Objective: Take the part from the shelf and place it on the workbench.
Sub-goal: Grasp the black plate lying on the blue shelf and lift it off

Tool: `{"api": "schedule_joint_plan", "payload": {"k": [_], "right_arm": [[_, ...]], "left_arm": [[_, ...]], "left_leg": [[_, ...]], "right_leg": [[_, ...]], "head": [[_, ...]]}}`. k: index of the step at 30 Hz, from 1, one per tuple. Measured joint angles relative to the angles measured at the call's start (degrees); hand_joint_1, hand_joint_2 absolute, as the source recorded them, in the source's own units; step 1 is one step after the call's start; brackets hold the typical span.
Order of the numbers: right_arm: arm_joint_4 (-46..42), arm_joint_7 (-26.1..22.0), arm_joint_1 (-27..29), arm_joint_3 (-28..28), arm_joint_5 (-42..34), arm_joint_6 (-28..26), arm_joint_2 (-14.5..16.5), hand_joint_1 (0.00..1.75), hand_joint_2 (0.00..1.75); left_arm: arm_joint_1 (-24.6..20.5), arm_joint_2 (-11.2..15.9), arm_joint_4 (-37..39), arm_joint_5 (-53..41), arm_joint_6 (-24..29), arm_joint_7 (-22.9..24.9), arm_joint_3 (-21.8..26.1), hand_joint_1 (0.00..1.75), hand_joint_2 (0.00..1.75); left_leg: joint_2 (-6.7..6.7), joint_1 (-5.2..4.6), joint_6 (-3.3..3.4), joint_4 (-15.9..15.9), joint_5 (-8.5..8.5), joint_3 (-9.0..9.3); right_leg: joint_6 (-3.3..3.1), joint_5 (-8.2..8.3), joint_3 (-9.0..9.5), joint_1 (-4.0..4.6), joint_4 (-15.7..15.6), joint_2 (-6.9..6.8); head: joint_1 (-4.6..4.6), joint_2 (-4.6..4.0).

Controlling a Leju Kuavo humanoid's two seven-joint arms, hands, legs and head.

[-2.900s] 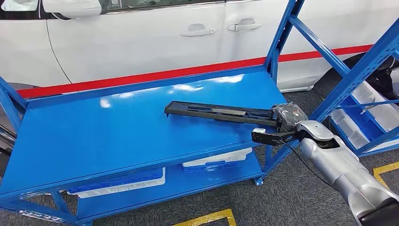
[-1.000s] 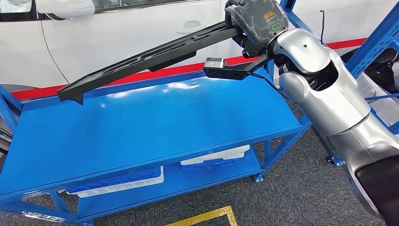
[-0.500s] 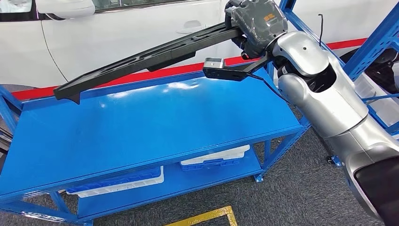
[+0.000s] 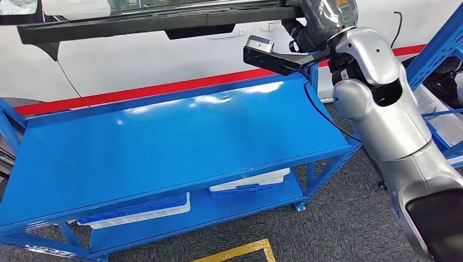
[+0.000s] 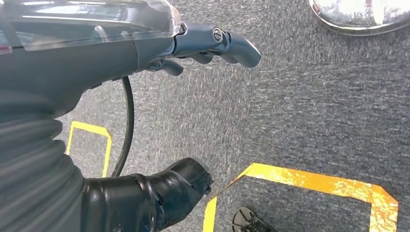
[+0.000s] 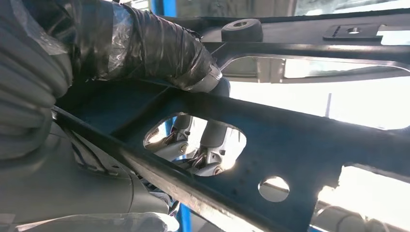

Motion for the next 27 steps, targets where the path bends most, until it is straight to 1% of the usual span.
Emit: {"api": "schedule_joint_plan", "payload": {"k": [5, 11, 14, 19, 27], "right_arm": [[0.02, -0.44, 1.30, -2.06, 1.02, -1.09, 0.04, 1.75, 1.75], [0.02, -0.80, 2.15, -3.27, 1.63, -1.32, 0.04, 1.75, 1.75], [-0.02, -1.98, 2.74, -3.69, 2.31, -1.80, 0.00, 1.75, 1.75], [-0.63, -4.62, 3.75, -4.06, 2.34, -1.92, -0.25, 1.75, 1.75], [-0.90, -5.93, 3.95, -4.30, 1.93, -1.83, -0.62, 1.75, 1.75]], "left_arm": [[-0.02, 0.14, 0.00, -0.21, 0.02, -0.07, 0.01, 0.00, 1.75], [-0.01, 0.18, 0.02, -0.71, 0.03, -0.93, -0.01, 0.00, 1.75], [0.01, 0.21, 0.02, -1.05, 0.28, -1.45, -0.05, 0.00, 1.75], [0.02, 0.24, 0.02, -0.74, 0.48, -0.74, -0.05, 0.00, 1.75], [0.01, 0.24, 0.02, -0.60, 0.60, -0.61, -0.05, 0.00, 1.75]], "left_leg": [[0.01, 0.00, 0.00, 0.00, 0.00, 0.01], [0.00, 0.00, 0.00, -0.03, 0.00, 0.01], [0.02, 0.00, 0.00, -0.05, 0.00, 0.03], [0.04, 0.00, 0.00, -0.04, 0.00, 0.05], [0.05, 0.00, 0.00, -0.05, 0.00, 0.05]], "right_leg": [[0.00, 0.01, 0.00, 0.00, 0.00, 0.01], [0.00, 0.00, -0.02, 0.01, 0.00, 0.01], [0.00, 0.00, -0.03, 0.01, 0.00, 0.03], [0.00, 0.00, -0.03, 0.00, 0.00, 0.07], [0.00, 0.00, -0.03, 0.00, 0.00, 0.08]], "head": [[-0.02, 0.00], [-0.02, 0.00], [-0.02, 0.00], [-0.01, 0.00], [-0.01, 0.00]]}}
